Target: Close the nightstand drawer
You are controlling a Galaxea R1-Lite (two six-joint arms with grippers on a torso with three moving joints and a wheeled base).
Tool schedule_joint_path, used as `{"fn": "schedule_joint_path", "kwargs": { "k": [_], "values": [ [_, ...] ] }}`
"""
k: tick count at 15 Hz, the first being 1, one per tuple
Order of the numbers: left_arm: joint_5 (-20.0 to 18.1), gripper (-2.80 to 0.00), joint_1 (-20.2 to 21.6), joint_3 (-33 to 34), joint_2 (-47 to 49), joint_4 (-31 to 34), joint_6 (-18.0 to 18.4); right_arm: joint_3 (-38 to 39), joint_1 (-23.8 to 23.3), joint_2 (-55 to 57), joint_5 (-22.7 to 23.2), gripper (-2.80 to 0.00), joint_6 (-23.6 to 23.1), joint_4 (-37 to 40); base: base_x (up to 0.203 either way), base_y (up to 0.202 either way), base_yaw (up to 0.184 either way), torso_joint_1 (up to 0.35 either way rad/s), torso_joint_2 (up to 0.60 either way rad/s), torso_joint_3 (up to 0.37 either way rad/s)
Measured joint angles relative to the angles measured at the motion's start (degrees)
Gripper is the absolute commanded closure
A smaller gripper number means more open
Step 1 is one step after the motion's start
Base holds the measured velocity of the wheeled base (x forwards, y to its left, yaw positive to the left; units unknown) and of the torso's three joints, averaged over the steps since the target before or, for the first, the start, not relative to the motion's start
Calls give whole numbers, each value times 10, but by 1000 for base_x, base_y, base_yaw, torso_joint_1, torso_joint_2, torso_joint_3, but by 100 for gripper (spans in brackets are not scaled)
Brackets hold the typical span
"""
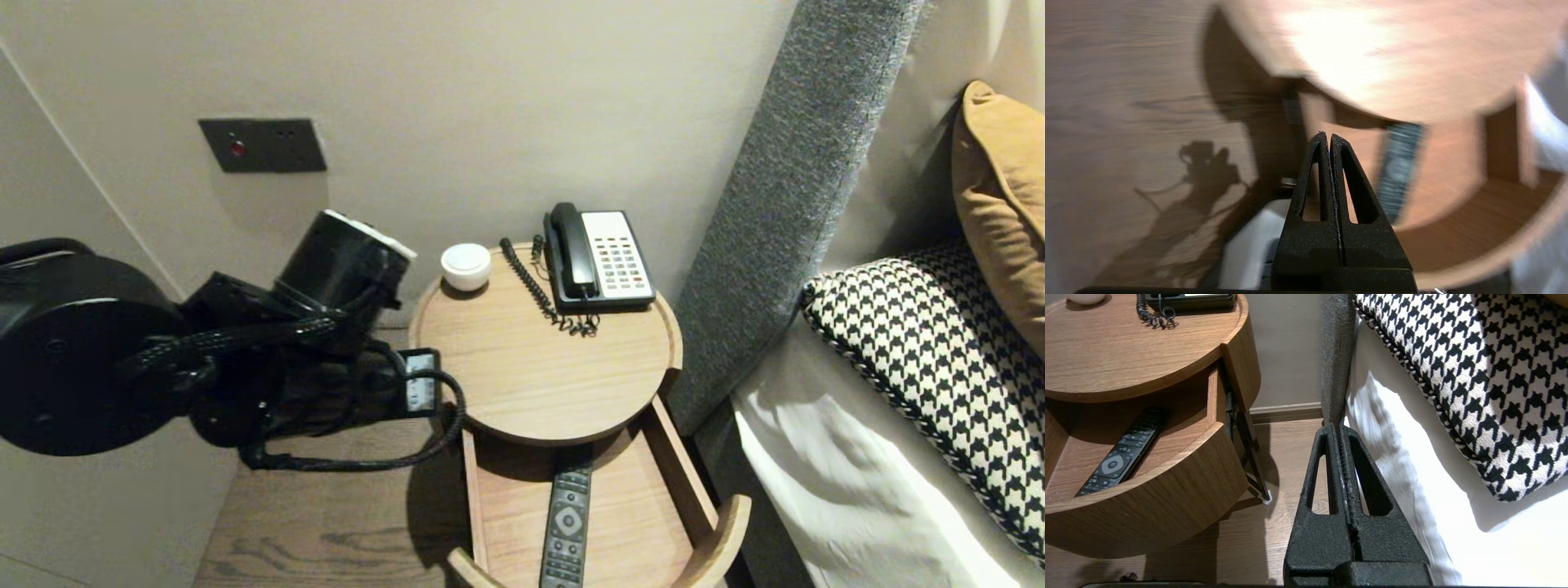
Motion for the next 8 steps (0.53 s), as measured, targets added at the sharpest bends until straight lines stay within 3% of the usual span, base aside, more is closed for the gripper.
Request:
{"fn": "schedule_joint_path", "kwargs": {
  "k": [5,8],
  "values": [
    [12,0,121,113,-116,-3,49,0,0,0,0,0,0,0,0,0,0,0,0,0],
    [-4,0,146,138,-157,-2,56,0,0,0,0,0,0,0,0,0,0,0,0,0]
  ]
}}
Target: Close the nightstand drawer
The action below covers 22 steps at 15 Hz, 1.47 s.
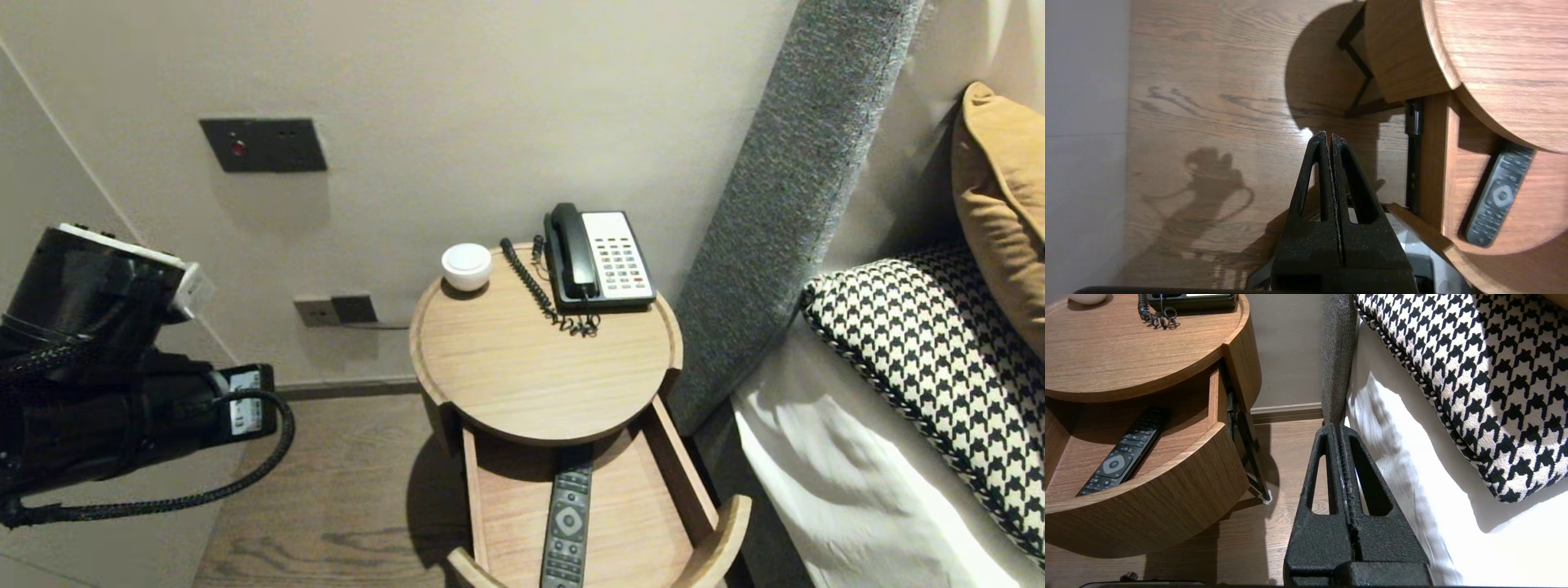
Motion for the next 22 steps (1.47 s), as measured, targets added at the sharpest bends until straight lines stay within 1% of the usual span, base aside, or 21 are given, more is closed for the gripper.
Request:
{"fn": "schedule_joint_path", "kwargs": {
  "k": [1,2,4,6,8,9,12,16,22],
  "values": [
    [-20,0,0,2,-2,0,0,0,0,0,0,0,0,0,0,0,0,0,0,0],
    [-49,0,-1,2,0,2,0,0,0,0,0,0,0,0,0,0,0,0,0,0],
    [-120,0,-7,10,11,10,0,0,0,0,0,0,0,0,0,0,0,0,0,0],
    [-169,0,-37,30,25,20,3,0,0,0,0,0,0,0,0,0,0,0,0,0],
    [-209,0,-73,47,41,29,8,0,0,0,0,0,0,0,0,0,0,0,0,0],
    [-221,0,-92,50,52,31,9,0,0,0,0,0,0,0,0,0,0,0,0,0],
    [-225,0,-134,47,89,29,15,0,0,0,0,0,0,0,0,0,0,0,0,0],
    [-227,0,-169,44,140,22,25,0,0,0,0,0,0,0,0,0,0,0,0,0],
    [-228,0,-213,40,179,20,26,0,0,0,0,0,0,0,0,0,0,0,0,0]
  ]
}}
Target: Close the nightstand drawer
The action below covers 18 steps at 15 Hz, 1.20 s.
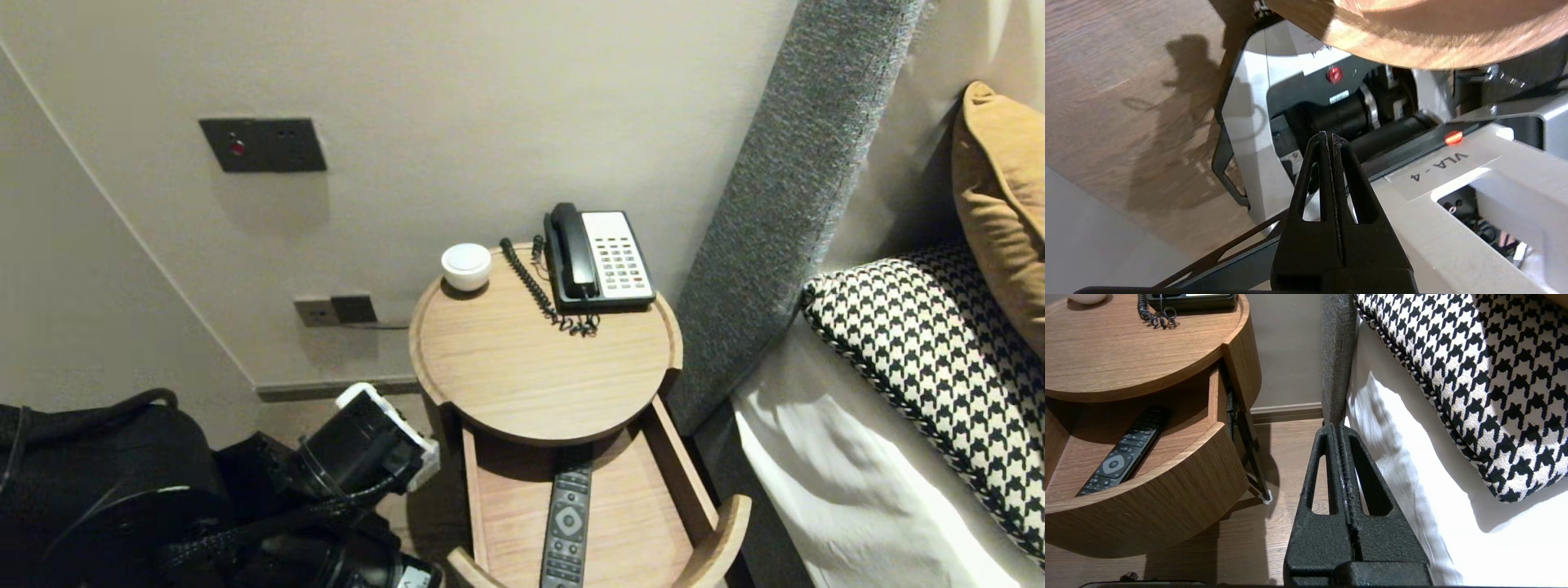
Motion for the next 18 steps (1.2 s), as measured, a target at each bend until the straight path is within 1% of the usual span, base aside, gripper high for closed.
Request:
{"fn": "schedule_joint_path", "kwargs": {
  "k": [4,6,10,14,16,18],
  "values": [
    [4,0,-32,-3,30,-20,-2,0,0,0,0,0,0,0,0,0,0,0,0,0],
    [5,0,-38,-11,43,-22,-4,0,0,0,0,0,0,0,0,0,0,0,0,0],
    [9,0,-38,-26,64,-22,-6,0,0,0,0,0,0,0,0,0,0,0,0,0],
    [10,0,-26,-37,78,-24,-6,0,0,0,0,0,0,0,0,0,0,0,0,0],
    [11,0,-21,-37,86,-42,-6,0,0,0,0,0,0,0,0,0,0,0,0,0],
    [11,0,-19,-38,92,-45,-6,0,1,0,0,0,0,0,0,0,0,0,0,0]
  ]
}}
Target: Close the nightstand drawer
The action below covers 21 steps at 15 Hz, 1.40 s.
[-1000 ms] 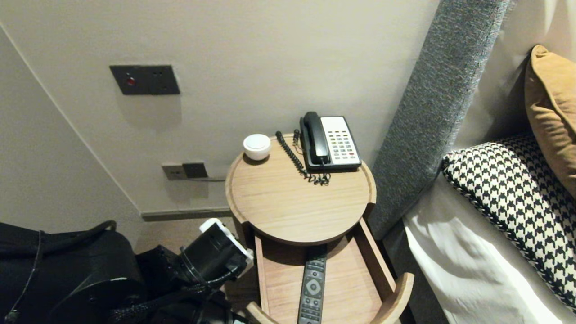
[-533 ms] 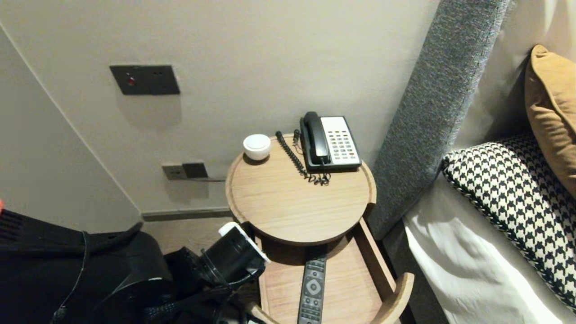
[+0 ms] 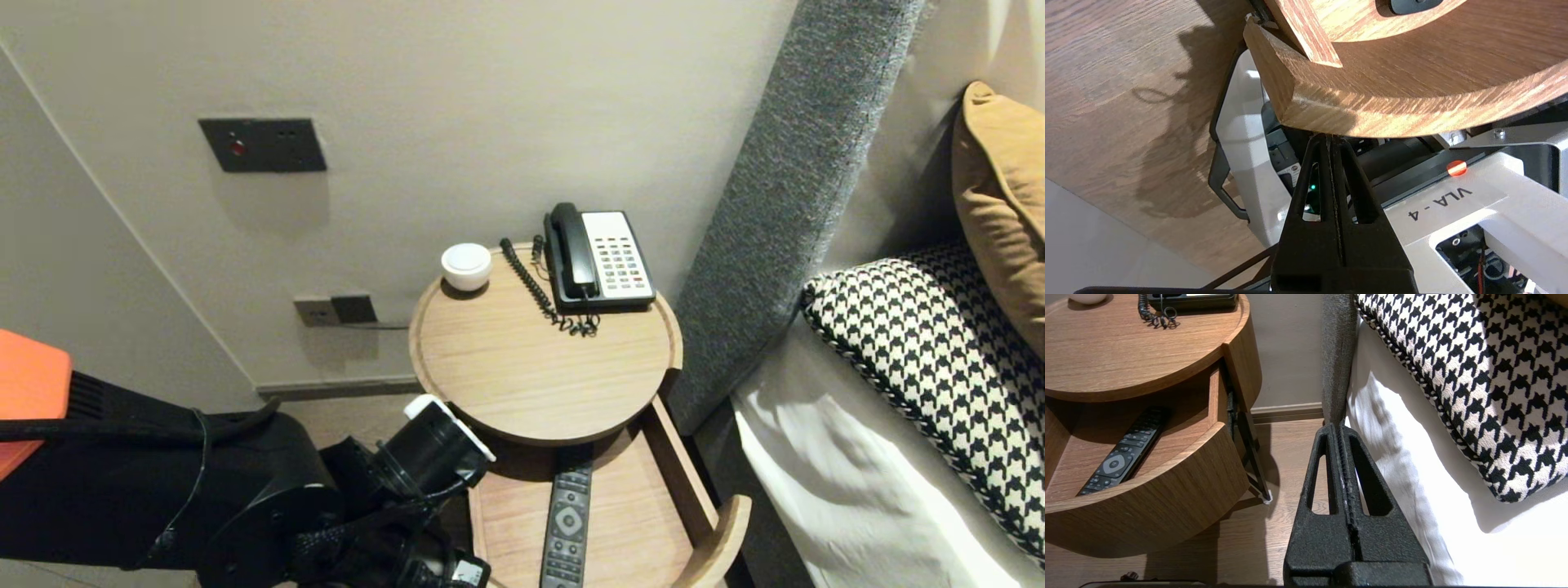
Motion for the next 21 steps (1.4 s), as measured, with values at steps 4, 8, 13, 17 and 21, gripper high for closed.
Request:
{"fn": "schedule_joint_path", "kwargs": {
  "k": [4,8,13,17,21],
  "values": [
    [0,0,18,-17,6,1,0,0,-1,0,0,0,0,0,0,0,0,0,0,0],
    [4,0,41,-31,9,-5,-1,0,0,0,0,0,0,0,0,0,0,0,0,0],
    [7,0,63,-36,21,-31,-2,0,-1,0,0,0,0,0,0,0,0,0,0,0],
    [6,0,78,-46,30,-42,-9,0,0,0,0,0,0,0,0,0,0,0,0,0],
    [8,0,92,-58,38,-67,-14,0,-1,0,0,0,0,0,0,0,0,0,0,0]
  ]
}}
